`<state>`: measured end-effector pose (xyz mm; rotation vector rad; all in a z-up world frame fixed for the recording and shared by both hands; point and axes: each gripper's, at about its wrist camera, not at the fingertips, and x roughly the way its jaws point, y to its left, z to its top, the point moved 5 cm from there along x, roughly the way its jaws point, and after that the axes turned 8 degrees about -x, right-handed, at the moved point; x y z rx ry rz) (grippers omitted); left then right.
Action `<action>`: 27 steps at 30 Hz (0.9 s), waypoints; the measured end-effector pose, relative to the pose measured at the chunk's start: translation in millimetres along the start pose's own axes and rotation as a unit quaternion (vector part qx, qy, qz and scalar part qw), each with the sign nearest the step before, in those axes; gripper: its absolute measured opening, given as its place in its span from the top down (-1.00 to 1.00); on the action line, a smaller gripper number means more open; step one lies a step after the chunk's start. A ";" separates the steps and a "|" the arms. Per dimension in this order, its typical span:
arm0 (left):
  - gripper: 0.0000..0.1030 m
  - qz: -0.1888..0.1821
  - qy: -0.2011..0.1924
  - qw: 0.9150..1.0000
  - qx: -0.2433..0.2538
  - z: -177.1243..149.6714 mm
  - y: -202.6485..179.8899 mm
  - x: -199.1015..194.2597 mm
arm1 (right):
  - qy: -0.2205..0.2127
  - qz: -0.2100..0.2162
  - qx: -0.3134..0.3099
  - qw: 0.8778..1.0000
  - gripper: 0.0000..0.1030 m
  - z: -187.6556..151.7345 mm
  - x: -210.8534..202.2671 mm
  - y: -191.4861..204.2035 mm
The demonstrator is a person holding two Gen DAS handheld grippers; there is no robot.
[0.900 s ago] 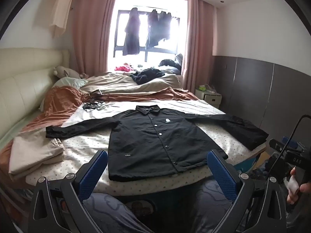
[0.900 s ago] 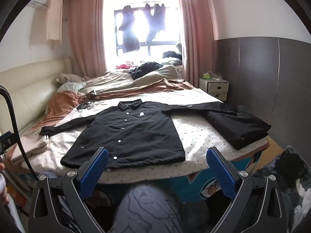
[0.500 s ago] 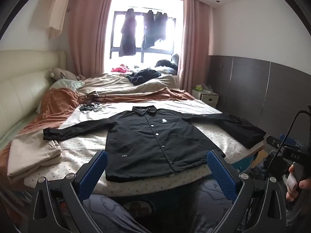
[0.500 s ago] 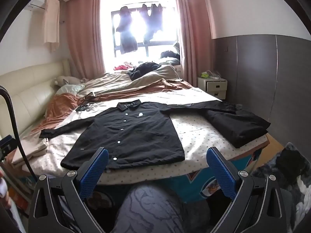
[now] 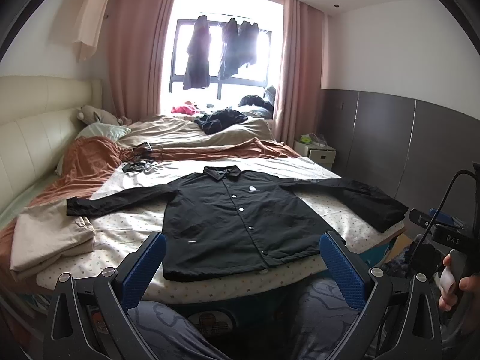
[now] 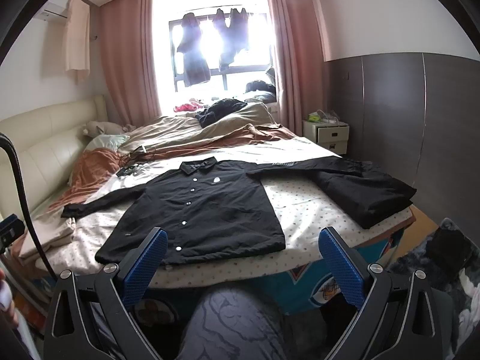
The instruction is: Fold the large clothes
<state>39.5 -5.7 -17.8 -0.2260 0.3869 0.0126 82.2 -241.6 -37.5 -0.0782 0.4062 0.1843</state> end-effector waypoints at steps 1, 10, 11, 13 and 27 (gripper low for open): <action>-0.99 0.000 -0.001 1.000 -0.001 -0.2 -0.2 -0.3 | 0.000 0.001 -0.001 1.000 -0.96 0.3 0.1 0.4; -0.99 0.001 -0.005 1.000 0.000 -0.5 -2.3 -3.5 | -0.003 0.001 0.002 1.000 -0.96 0.2 -2.3 0.5; -0.99 0.001 -0.005 1.000 0.000 -0.4 -1.4 -3.9 | -0.004 0.000 0.002 1.000 -0.96 -0.3 -2.4 0.0; -0.99 0.000 -0.006 1.000 0.000 -0.2 -1.6 -3.9 | -0.002 0.000 0.002 1.000 -0.96 -0.8 -2.1 0.0; -0.99 -0.003 -0.008 1.000 -0.001 -1.3 1.4 -9.2 | 0.002 -0.004 -0.001 1.000 -0.96 -1.9 -3.9 1.4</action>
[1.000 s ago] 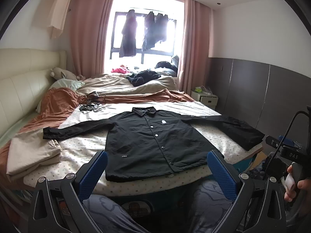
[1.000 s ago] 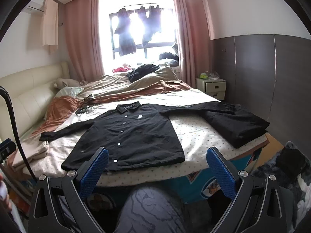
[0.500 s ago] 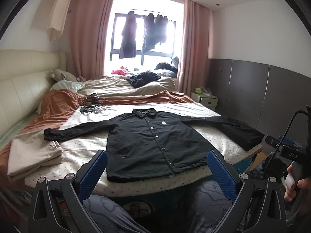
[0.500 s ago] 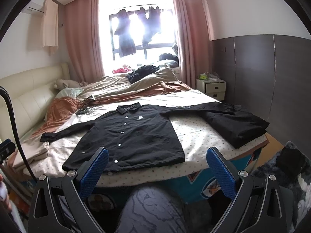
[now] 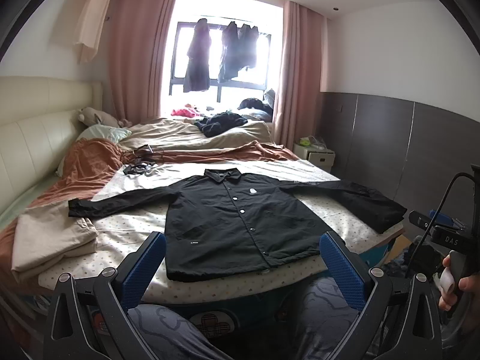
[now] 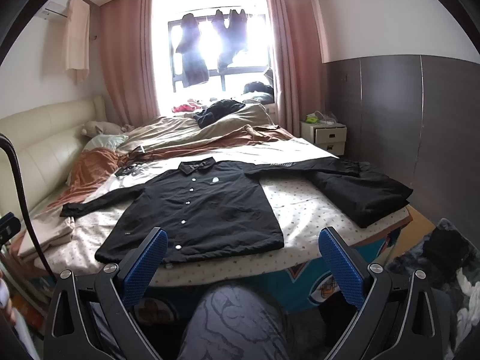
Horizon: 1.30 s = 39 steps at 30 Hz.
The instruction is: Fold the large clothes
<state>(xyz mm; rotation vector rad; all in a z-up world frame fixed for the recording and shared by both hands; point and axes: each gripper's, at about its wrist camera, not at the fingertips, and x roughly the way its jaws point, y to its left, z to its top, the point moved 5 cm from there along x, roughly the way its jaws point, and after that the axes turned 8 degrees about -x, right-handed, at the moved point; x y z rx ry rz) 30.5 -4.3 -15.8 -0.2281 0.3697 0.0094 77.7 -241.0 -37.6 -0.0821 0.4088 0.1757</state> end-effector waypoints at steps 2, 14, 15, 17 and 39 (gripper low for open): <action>-0.99 -0.002 -0.001 1.000 0.000 -0.3 -0.1 -0.4 | 0.001 -0.003 -0.003 1.000 -0.96 0.1 -0.1 1.2; -0.99 -0.012 -0.003 1.000 -0.003 -3.5 4.0 -4.2 | 0.005 -0.018 -0.007 1.000 -0.96 -3.0 -4.5 3.7; -0.99 -0.015 -0.001 1.000 -0.004 -3.7 3.9 -4.1 | 0.005 -0.020 -0.006 1.000 -0.96 -2.3 -4.8 3.6; -0.99 -0.019 0.000 1.000 -0.005 -4.1 4.3 -5.5 | 0.000 -0.022 -0.001 1.000 -0.96 -2.1 -7.2 2.9; -0.99 -0.011 0.003 1.000 -0.025 -0.6 22.3 -1.3 | -0.024 -0.031 0.004 0.999 -0.96 22.2 -6.5 0.7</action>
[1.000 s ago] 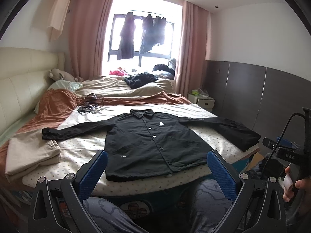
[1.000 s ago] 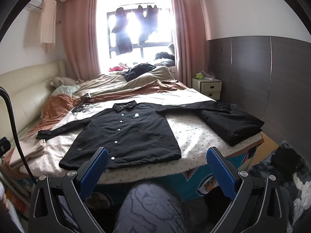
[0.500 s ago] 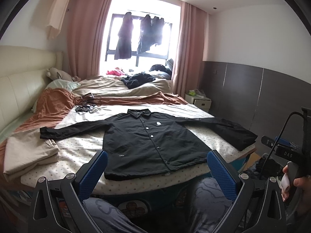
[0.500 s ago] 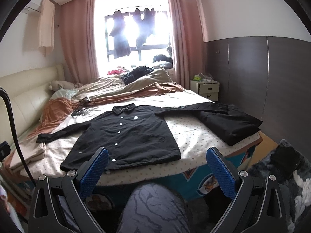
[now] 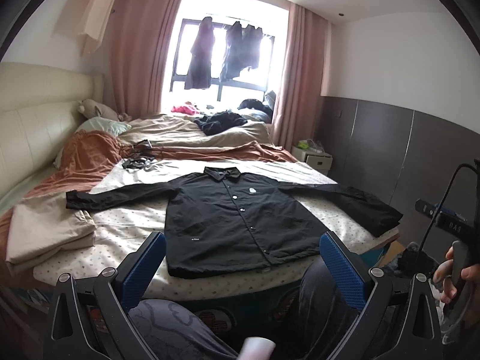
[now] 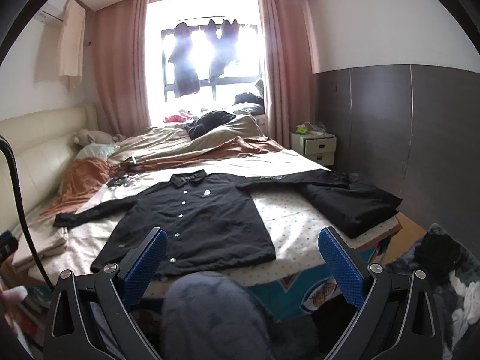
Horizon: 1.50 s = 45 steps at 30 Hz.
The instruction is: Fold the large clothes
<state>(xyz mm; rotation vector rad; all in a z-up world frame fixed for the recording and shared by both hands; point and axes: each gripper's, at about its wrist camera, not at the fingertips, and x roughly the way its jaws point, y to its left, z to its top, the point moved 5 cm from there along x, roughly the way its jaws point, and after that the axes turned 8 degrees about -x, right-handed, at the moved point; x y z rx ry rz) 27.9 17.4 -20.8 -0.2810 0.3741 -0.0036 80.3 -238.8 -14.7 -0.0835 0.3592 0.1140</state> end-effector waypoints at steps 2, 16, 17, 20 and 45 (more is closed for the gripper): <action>-0.99 0.011 0.005 1.000 0.003 4.8 2.5 7.1 | 0.003 0.012 0.006 1.000 -0.96 4.3 10.8 1.1; -0.99 0.063 0.026 0.997 0.023 39.6 28.7 48.3 | 0.021 0.076 0.033 0.996 -0.96 32.6 96.9 27.7; -0.99 0.065 0.029 0.997 0.022 40.4 30.6 52.1 | 0.023 0.085 0.035 0.995 -0.96 34.7 104.3 30.7; -0.99 0.085 0.029 0.996 0.020 45.2 42.3 66.0 | 0.026 0.103 0.032 0.994 -0.96 41.3 122.4 41.9; -0.97 0.224 0.061 0.971 -0.055 104.9 194.0 186.5 | 0.076 0.175 0.017 0.981 -0.96 114.8 311.9 141.8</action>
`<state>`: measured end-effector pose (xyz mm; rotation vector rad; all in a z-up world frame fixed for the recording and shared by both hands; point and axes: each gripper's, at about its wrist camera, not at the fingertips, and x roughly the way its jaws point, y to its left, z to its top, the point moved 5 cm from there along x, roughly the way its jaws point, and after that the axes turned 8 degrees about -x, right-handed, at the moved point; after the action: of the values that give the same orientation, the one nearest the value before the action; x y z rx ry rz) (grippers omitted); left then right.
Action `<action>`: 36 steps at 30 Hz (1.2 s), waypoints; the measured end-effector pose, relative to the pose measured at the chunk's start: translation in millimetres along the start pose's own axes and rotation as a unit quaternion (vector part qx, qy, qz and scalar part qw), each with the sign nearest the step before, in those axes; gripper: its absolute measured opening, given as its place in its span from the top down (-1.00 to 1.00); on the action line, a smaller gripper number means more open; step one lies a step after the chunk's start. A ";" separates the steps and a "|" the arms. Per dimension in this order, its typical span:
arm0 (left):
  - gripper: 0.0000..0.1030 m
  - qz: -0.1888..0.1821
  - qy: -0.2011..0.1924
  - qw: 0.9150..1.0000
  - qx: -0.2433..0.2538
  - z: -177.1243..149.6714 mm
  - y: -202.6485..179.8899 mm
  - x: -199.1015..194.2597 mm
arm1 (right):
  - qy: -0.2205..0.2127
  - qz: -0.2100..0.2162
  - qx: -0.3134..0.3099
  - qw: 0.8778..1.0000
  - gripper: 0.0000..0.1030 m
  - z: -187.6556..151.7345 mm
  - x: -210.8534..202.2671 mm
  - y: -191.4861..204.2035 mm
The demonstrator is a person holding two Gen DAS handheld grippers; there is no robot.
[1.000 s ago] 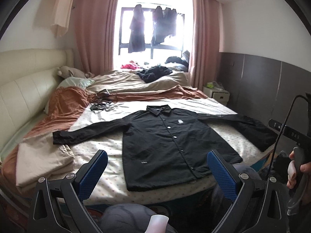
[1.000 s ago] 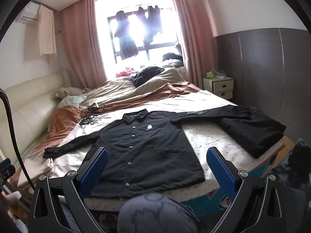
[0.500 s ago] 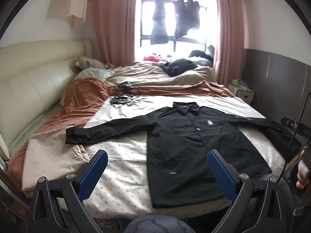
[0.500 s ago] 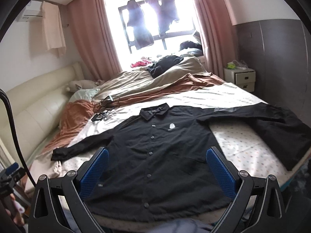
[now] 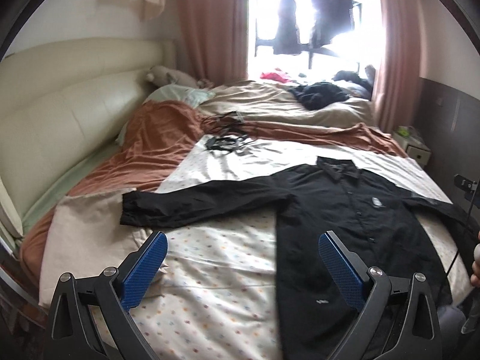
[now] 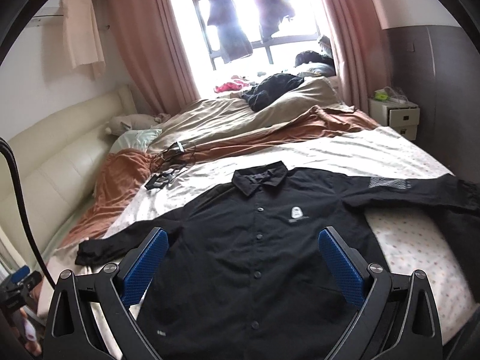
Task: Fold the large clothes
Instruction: 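Lower both tools toward the jacket's sleeve cuffs and close both grippers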
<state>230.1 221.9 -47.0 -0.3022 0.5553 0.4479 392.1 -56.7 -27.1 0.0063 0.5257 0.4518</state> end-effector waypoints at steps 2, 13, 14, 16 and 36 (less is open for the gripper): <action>-0.97 0.009 0.005 1.000 -0.010 5.0 11.4 10.9 | 0.007 0.008 -0.002 1.000 -0.96 5.9 17.8 6.4; -0.88 0.082 0.019 0.994 -0.066 33.1 96.5 66.4 | 0.052 0.030 -0.012 0.998 -0.96 18.4 104.3 34.7; -0.86 0.088 0.022 0.994 -0.068 34.4 104.6 72.2 | 0.055 0.035 -0.016 0.998 -0.96 18.1 110.9 37.5; -0.81 0.101 0.025 0.992 -0.071 37.1 120.4 81.9 | 0.065 0.040 -0.026 0.997 -0.96 16.0 127.1 42.8; -0.39 0.135 0.120 0.967 -0.182 33.7 264.0 223.2 | 0.149 0.094 -0.093 0.980 -0.04 -6.5 258.3 113.6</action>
<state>286.2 534.9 -186.7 -0.6425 0.7553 0.7874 540.5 153.0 -144.0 -0.1948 0.7803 0.6923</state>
